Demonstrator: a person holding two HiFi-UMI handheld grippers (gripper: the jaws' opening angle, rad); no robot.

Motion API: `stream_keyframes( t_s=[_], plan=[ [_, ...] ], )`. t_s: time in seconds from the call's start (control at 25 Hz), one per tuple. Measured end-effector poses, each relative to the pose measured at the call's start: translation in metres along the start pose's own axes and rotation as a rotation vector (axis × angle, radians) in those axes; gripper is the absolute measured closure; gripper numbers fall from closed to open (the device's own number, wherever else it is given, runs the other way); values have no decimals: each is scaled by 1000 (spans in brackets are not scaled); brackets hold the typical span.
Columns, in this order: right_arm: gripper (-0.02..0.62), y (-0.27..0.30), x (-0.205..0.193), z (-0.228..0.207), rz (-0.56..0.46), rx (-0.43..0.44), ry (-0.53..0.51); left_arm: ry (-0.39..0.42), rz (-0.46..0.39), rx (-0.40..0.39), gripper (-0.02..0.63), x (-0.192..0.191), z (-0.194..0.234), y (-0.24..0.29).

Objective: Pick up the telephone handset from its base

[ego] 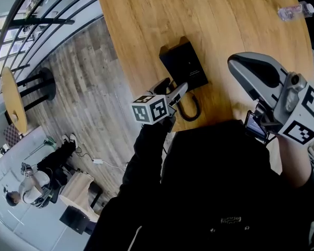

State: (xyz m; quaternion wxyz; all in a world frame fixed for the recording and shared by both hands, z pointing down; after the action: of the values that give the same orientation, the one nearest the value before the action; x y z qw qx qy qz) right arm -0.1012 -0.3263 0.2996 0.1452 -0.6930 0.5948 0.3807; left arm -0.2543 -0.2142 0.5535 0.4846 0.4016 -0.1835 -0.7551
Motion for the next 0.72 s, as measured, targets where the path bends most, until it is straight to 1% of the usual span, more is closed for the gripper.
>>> stream_keyframes(
  t_s=[0.2, 0.4, 0.52, 0.6, 0.72],
  plan=[
    [578, -9, 2, -15, -6, -43, -12, -83, -43, -16, 273, 3, 12, 8],
    [578, -17, 0, -27, 0, -59, -11, -154, -65, -30, 273, -1, 20, 19],
    [578, -20, -2, -32, -9, -64, -3, -143, -68, -6, 278, -3, 23, 23],
    [578, -20, -3, -35, -17, -65, 7, -132, -75, 16, 299, -3, 27, 21],
    [578, -27, -2, -38, -19, -70, 13, -118, -88, 51, 371, -4, 29, 19]
  ],
)
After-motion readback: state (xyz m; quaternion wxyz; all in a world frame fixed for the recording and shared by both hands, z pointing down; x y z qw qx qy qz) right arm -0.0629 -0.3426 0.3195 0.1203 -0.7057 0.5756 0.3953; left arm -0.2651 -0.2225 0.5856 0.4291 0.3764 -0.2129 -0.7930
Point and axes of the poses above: the fingertips, and each gripper's own axes: y forward along the fingers, z to its left, x out of its top, the point moved 3 cm from there along -y, backward along the fingers, and after that the axes turned 6 degrees about y, right-handed, at the moved point
